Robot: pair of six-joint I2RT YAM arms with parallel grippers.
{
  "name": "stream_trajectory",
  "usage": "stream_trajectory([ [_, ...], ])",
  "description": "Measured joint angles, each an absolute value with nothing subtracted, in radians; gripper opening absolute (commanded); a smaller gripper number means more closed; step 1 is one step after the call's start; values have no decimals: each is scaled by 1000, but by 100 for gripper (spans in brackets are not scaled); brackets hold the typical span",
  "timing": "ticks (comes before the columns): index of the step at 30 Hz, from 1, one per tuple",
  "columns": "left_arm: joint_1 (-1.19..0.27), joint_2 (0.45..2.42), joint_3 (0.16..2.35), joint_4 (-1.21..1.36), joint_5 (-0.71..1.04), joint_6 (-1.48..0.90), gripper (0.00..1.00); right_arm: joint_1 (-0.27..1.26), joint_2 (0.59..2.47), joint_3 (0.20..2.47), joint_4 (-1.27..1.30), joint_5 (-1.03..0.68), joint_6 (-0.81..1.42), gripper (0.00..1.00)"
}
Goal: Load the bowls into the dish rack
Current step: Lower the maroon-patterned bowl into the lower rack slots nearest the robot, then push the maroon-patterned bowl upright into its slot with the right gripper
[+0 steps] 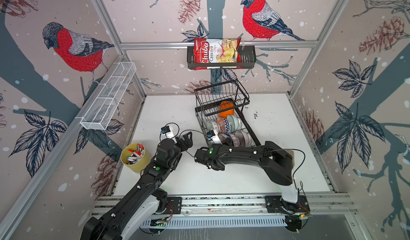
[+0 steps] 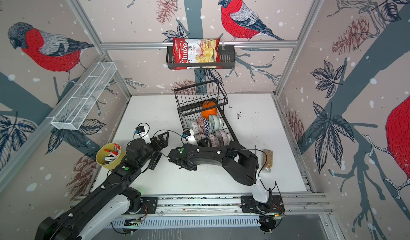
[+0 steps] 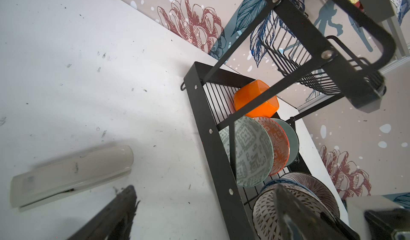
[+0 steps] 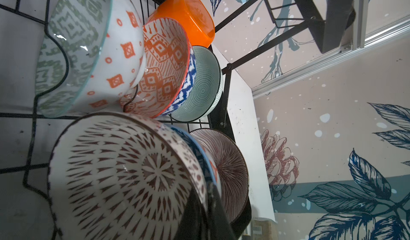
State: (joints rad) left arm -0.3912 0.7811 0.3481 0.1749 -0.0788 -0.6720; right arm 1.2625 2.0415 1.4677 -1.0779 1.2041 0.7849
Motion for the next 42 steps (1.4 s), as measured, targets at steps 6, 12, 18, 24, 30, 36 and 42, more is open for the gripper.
stream_trajectory([
  [6,-357,787,348,177,-64,-671,95,1255,2069,1471,-1081,1226,792,0],
  [12,-342,787,343,183,-53,-664,95,1256,2077,1452,-1046,1234,783,0],
  [18,-337,788,339,183,-48,-656,95,1263,2083,1436,-989,1266,749,0],
  [24,-336,787,335,182,-44,-656,95,1285,2100,1424,-936,1304,700,0],
  [30,-335,780,331,182,-43,-656,95,1298,2107,1415,-912,1327,678,3],
  [36,-334,780,329,182,-28,-656,95,1313,2112,1412,-906,1333,673,17],
  [42,-333,773,322,182,-28,-656,95,1328,2132,1427,-902,1319,680,26],
])
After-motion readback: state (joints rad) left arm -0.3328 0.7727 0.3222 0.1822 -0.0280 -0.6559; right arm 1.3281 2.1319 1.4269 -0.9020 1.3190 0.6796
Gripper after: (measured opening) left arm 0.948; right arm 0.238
